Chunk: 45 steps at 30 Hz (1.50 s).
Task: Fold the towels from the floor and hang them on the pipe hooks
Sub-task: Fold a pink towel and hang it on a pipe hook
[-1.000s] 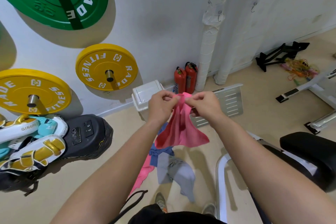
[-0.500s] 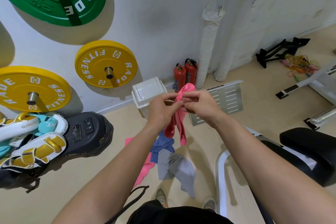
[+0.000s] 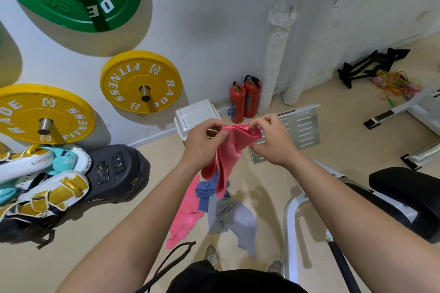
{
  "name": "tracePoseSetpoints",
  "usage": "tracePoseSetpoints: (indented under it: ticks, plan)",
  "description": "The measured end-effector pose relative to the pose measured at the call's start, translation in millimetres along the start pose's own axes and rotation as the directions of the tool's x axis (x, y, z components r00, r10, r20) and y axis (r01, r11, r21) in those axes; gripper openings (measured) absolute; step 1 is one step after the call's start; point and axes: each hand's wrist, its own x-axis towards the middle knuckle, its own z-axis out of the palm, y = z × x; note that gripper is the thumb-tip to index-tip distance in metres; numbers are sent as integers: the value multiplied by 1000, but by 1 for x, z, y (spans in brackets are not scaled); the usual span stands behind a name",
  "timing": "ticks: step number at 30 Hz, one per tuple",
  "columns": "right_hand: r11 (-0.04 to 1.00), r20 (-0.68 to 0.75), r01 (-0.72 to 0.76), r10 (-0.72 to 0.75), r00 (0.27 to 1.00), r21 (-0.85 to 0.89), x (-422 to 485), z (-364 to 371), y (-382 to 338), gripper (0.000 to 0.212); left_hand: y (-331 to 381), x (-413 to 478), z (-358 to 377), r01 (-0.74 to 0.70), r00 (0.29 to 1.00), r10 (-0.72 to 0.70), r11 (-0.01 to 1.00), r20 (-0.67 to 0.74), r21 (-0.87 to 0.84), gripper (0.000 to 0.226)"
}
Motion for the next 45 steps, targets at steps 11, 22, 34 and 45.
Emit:
tracePoseSetpoints:
  ticks: [11,22,34,45]
  plan:
    - [998,-5,-26,26,1000,53,10,-13,-16,15,-17,3,-26,24,996,-9,984,-84,179,17]
    - [998,-26,34,-33,999,49,28,-47,-40,13,-3,16,-16,-4,990,16,996,-143,86,4]
    - [929,-219,77,4,976,361,43,-64,-49,14,22,26,-9,-36,982,43,999,-184,37,13]
    - [921,-296,18,106,949,388,43,-77,-44,12,16,3,5,234,969,-211,953,129,-194,70]
